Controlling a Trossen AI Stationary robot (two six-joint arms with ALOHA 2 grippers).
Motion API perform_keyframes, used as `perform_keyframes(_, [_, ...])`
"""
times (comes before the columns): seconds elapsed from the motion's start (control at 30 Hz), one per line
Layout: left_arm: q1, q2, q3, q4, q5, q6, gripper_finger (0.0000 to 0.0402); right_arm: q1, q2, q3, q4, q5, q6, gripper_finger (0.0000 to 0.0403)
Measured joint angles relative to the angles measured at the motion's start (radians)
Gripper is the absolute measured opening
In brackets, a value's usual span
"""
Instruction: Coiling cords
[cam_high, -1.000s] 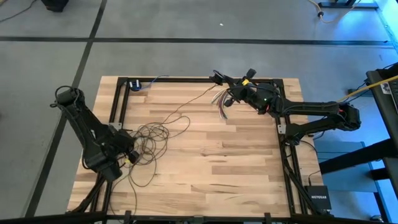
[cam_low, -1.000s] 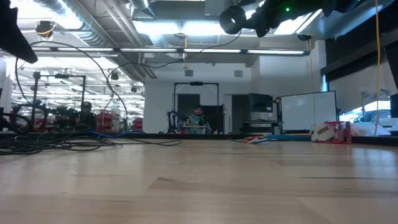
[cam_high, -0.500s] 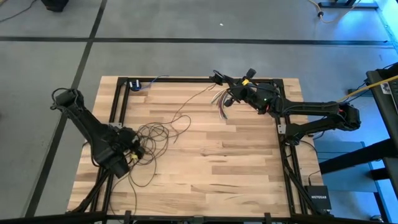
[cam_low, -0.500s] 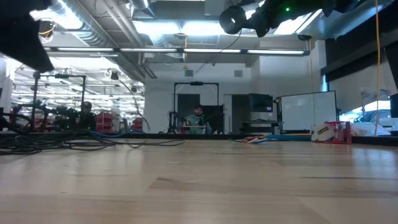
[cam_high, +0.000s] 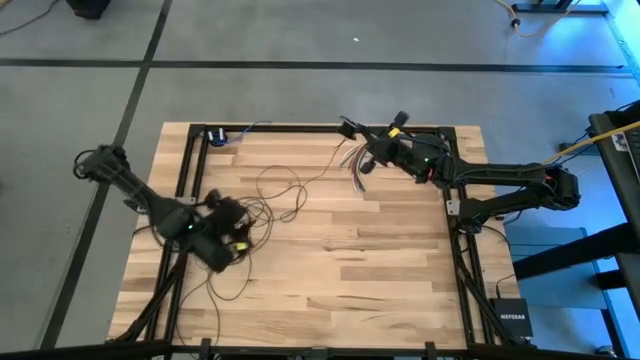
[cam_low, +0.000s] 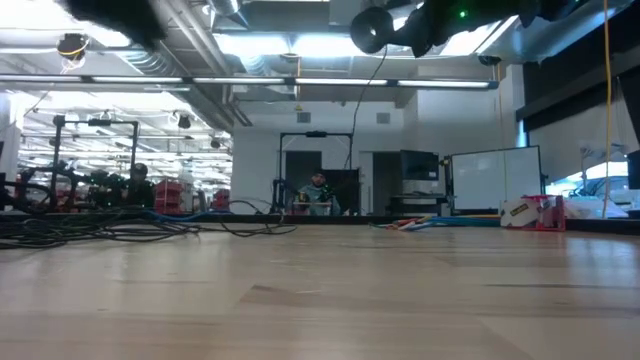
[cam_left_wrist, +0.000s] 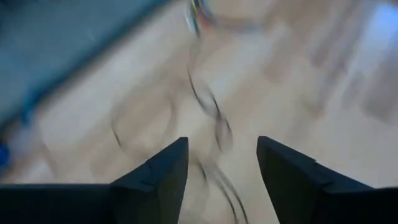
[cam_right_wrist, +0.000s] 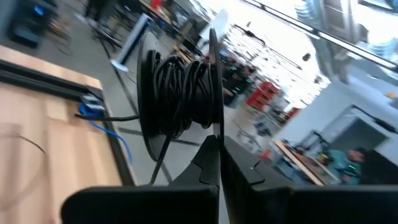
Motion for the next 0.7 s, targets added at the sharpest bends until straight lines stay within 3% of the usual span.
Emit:
perform_keyframes(0.1, [0.112,0.026,0.000,0.172,-0.091,0.276,0.0183,0.000,0.000,0.000,0.001,-0.072,0.042,0.0003])
perform_keyframes(0.2, [0.223,0.068,0.000,0.418,-0.093,0.602,0.0183,0.000,0.000,0.000,0.004,-0.142,0.086,0.0003])
perform_keyframes(0.37, [0.364,0.133,0.000,0.753,0.095,1.119,0.0183,0.000,0.000,0.000,-0.004,-0.231,0.118,0.0003])
perform_keyframes(0.47, [0.424,0.136,0.000,0.852,0.133,1.283,0.0182,0.000,0.000,0.000,-0.022,-0.240,0.122,0.0003])
perform_keyframes(0.6, [0.489,0.109,0.031,0.863,0.137,1.394,0.0182,0.000,0.000,0.000,-0.039,-0.241,0.108,0.0003])
perform_keyframes(0.7, [0.532,0.082,0.058,0.865,0.217,1.466,0.0182,0.000,0.000,0.000,-0.036,-0.260,0.104,0.0003])
